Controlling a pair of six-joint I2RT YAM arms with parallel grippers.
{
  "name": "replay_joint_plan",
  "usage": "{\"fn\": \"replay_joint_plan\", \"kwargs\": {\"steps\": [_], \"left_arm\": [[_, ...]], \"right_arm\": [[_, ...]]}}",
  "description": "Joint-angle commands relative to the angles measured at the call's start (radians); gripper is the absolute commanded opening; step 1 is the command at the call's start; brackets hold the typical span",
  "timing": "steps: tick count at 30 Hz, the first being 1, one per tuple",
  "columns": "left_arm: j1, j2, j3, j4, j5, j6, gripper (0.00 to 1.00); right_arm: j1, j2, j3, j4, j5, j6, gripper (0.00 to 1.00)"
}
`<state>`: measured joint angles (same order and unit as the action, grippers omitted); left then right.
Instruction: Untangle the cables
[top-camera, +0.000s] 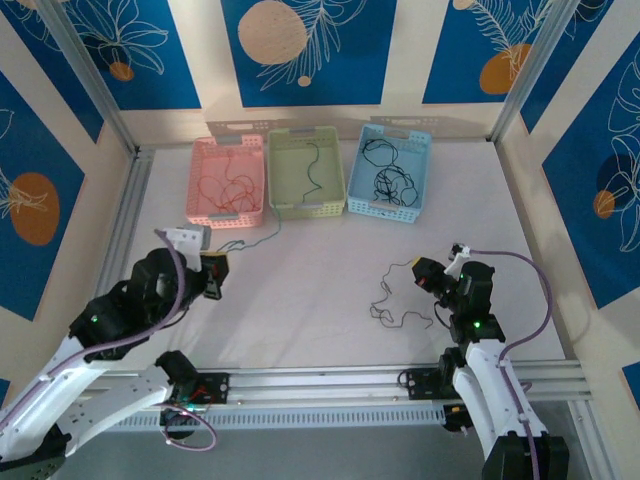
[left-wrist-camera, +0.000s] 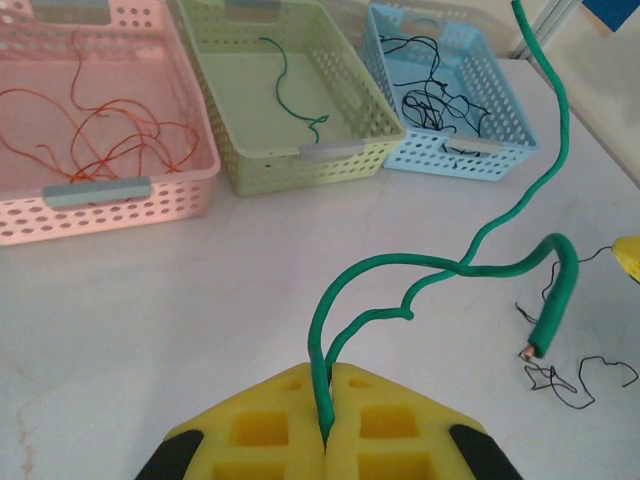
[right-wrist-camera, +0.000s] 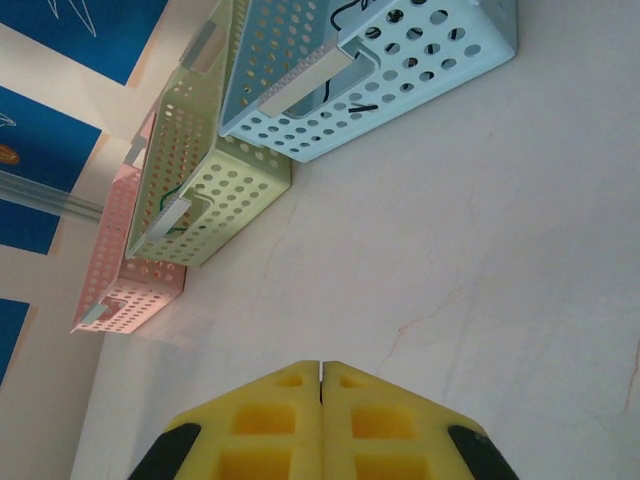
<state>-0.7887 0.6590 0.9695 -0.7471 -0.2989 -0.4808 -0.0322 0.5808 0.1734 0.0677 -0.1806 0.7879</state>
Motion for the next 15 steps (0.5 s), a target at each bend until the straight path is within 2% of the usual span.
{"fn": "replay_joint_plan", "kwargs": {"steps": [1,5,9,15], "left_arm": [[0.02,0.15,0.024,0.139,0.011,0.063,0.0],[0.082,0.39,0.112,0.271,0.111,0.106,0.0],[0.229,0.647,0.217,0.369,0.267,0.065,0.0],[0.29,0.973,0.426,0.4,0.307,0.059,0.0]], "right_arm": [[0.005,0.006,-0.011,0.031,-0.008,0.016,0.0],[0.002,0.016,-0.013,0.038,-0.013,0.018,0.0],[-0.006,0.016,-0.019,0.045,-0.019,0.023,0.0],[-0.015,0.018,-0.024,0.049,-0.026,0.029,0.0]]}}
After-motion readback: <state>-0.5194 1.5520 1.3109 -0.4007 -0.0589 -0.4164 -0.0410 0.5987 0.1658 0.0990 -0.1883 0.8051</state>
